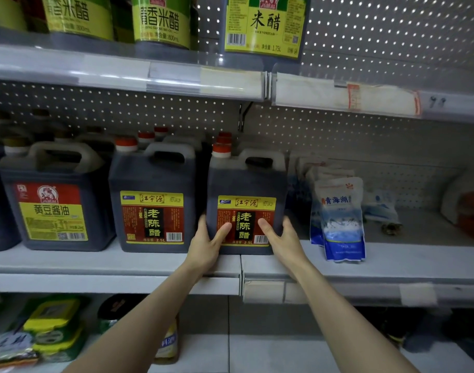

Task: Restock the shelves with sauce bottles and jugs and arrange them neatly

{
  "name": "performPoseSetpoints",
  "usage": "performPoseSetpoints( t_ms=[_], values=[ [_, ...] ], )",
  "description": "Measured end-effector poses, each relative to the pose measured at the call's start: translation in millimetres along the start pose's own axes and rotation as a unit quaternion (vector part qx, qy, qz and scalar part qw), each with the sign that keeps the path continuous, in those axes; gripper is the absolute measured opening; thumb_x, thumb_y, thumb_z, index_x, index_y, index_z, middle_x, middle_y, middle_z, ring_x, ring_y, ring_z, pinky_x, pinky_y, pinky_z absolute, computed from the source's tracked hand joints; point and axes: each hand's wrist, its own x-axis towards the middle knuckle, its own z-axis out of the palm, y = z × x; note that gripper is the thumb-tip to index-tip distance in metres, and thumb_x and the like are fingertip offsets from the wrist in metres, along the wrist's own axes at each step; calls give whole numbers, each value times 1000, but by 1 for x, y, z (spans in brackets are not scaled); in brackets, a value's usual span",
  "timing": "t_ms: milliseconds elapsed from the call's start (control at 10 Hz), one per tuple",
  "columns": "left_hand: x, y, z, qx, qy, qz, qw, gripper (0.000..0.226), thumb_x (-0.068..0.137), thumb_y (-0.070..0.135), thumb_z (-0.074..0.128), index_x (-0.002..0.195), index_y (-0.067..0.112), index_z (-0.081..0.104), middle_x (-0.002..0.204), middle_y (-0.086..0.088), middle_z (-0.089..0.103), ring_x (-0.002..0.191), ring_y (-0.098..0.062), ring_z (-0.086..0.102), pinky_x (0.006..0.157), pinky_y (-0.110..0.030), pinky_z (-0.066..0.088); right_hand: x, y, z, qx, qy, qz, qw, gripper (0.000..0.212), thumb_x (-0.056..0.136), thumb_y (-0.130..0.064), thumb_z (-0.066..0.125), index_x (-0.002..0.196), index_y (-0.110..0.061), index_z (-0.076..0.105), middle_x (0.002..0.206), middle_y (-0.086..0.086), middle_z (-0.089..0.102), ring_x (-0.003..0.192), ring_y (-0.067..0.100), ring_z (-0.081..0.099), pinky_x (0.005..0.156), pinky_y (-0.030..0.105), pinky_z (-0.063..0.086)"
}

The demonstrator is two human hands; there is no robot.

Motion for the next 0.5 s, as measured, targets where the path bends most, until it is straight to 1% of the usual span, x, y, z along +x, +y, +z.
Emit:
performPoseSetpoints(
  t_ms=[100, 200, 300, 400, 500],
  values=[
    [-6, 6, -5, 32, -3, -13, 999, 60, 93, 36, 56, 145, 17, 33, 135, 1, 54, 124, -17, 52, 101, -31, 45, -7, -8, -6, 5, 12, -13, 1000, 73, 87, -45, 62, 148, -20, 31, 145, 1, 47, 132, 21, 46, 104, 39, 44],
    [-14, 20, -13, 50, -5, -15, 999, 71, 89, 41, 59, 148, 15, 30, 139, 2, 51, 128, -17, 49, 107, -37, 42, -16, -22, -13, 4, 20, -34, 999, 69, 92, -33, 62, 150, -20, 28, 146, 1, 43, 135, 20, 41, 101, 34, 42],
    [-23, 40, -22, 44, 1, -2, 999, 62, 92, 29, 59, 146, 12, 34, 136, 1, 51, 126, -13, 47, 104, -30, 41, -28, -39, -18, 7, 25, -55, 998, 73, 91, -26, 64, 152, -21, 24, 139, -9, 40, 134, 18, 39, 100, 31, 40],
    [-31, 73, -38, 69, 7, 22, 997, 55, 92, 26, 62, 141, 12, 42, 133, -3, 55, 125, -16, 50, 101, -28, 42, -38, -65, -23, -17, 48, -67, 996, 76, 90, -28, 66, 152, -22, 23, 151, 1, 36, 137, 23, 38, 107, 40, 40],
    [-40, 105, -58, 75, 46, 42, 995, 50, 90, 28, 65, 135, 14, 49, 124, -3, 60, 116, -16, 55, 93, -24, 44, -50, -99, -22, -27, 50, -72, 996, 72, 89, -29, 67, 150, -20, 29, 152, 6, 38, 133, 21, 44, 105, 40, 43]
  ],
)
